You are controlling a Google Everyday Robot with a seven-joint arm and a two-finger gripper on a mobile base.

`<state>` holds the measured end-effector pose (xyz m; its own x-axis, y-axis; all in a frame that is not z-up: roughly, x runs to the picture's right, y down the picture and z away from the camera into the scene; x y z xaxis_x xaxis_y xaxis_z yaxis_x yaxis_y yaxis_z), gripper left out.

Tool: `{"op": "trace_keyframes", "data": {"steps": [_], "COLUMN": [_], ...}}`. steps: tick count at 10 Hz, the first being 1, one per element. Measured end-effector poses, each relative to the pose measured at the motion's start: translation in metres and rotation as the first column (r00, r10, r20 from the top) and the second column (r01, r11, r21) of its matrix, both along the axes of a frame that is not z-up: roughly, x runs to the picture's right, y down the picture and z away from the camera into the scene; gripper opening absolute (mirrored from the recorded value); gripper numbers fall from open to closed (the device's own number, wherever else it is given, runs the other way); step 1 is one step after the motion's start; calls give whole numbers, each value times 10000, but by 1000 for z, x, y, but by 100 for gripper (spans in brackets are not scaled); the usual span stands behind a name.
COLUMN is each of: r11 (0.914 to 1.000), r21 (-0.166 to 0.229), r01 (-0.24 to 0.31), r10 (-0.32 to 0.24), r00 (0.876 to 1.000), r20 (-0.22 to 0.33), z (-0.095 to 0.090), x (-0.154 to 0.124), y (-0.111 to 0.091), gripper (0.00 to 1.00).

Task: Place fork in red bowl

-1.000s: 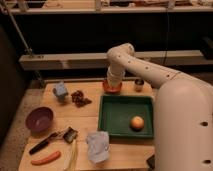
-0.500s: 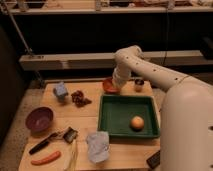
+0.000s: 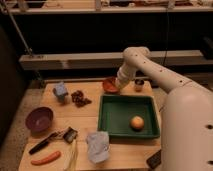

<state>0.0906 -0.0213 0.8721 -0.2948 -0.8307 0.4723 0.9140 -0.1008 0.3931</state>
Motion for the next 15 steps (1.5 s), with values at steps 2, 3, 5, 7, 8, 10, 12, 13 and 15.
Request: {"op": "trace_keyframes", "data": {"steps": [2, 3, 5, 7, 8, 10, 12, 13, 15], "r11": [9996, 9988, 9977, 9989, 9997, 9976, 9938, 9922, 9898], "r21": [-125, -220, -290, -200, 23, 451, 357, 305, 238], "r01": [265, 435, 606, 422, 236, -534, -1053, -1212, -1406], "r10": [-258, -421, -584, -403, -237, 470, 988, 1149, 1351], "r00": [9982, 9972, 9957, 9955, 9951, 9899, 9835, 9807, 9779], "r20": [538, 614, 718, 854, 964, 1335, 1515, 1582, 1594], "z": [0, 0, 0, 1, 0, -1, 1, 2, 3], "x": [-9, -9, -11, -9, -8, -5, -4, -5, -5], "y": [-6, -5, -4, 4, 8, 19, 22, 23, 22], "gripper": [0, 0, 0, 0, 0, 0, 0, 0, 0]}}
